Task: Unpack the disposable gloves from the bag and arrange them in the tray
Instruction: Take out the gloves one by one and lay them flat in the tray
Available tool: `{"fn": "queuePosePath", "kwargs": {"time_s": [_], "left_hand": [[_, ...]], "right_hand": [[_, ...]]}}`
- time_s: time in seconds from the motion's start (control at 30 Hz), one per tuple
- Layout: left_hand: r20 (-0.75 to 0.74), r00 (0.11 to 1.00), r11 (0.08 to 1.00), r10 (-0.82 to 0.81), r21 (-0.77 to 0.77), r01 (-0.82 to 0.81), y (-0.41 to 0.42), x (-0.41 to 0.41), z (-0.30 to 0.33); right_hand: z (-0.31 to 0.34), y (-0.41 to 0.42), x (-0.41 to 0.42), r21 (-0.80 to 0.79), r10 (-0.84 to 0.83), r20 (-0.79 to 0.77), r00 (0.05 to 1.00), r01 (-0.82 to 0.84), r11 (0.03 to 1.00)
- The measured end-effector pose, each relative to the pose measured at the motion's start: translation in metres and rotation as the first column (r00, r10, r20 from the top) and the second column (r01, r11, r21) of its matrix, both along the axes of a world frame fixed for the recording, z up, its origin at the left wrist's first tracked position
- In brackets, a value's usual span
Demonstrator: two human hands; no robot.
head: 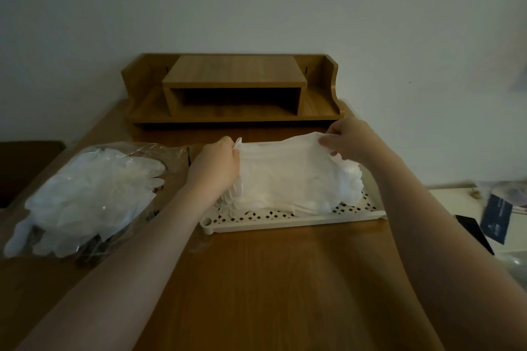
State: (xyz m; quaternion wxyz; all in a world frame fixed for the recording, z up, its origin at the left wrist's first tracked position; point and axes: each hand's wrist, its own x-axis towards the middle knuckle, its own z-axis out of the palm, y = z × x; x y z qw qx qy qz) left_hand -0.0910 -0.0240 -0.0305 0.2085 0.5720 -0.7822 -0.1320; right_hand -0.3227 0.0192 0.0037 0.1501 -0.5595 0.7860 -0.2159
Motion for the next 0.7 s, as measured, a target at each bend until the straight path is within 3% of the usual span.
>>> {"fn": "queuePosePath", "kwargs": {"time_s": [0.13,0.27,0.33,0.4,0.43,0.5,0.57,0.6,0.63,0.7], "left_hand": [[0.005,1.000,0.999,0.017,-0.029,-0.017,-0.004,-0.001,0.002],[0.078,0.994,0.990,0.080,-0.120,-0.070,0.002,0.002,0.007],[0.072,0.996,0.967,0.043,-0.253,-0.024,0.009,0.000,0.011],[0.094,0.994,0.931,-0.060,-0.354,0.089,0.020,-0.010,0.014],[0.123,0.982,0.920,-0.140,-0.350,0.175,0.025,-0.018,0.014],[0.093,0.937,0.915,-0.337,-0.200,0.349,0.030,-0.034,0.008],[-0.045,0.891,0.886,-0.453,0.093,0.455,0.028,-0.040,-0.002],[-0.095,0.887,0.861,-0.452,0.212,0.462,0.024,-0.038,-0.008],[-0.071,0.896,0.853,-0.439,0.281,0.440,0.019,-0.035,-0.014],[0.152,0.892,0.881,-0.427,0.294,0.372,0.010,-0.027,-0.024]], "right_hand": [[-0.015,-0.012,0.002,-0.069,-0.127,-0.197,0.972,0.116,0.991],[-0.019,0.001,0.016,-0.205,-0.177,-0.526,0.832,0.078,0.976],[-0.018,0.015,0.037,-0.257,-0.063,-0.508,0.859,-0.081,0.963],[-0.023,0.025,0.067,-0.267,0.155,-0.336,0.929,-0.252,0.930],[-0.028,0.026,0.079,-0.215,0.256,-0.295,0.921,-0.325,0.921],[-0.045,0.020,0.094,-0.001,0.396,-0.407,0.823,-0.434,0.901],[-0.059,0.014,0.092,0.237,0.469,-0.505,0.724,-0.406,0.883],[-0.061,0.014,0.088,0.283,0.474,-0.509,0.719,-0.380,0.880],[-0.062,0.014,0.082,0.280,0.466,-0.505,0.726,-0.372,0.885],[-0.062,0.014,0.067,0.223,0.422,-0.495,0.760,-0.358,0.907]]}}
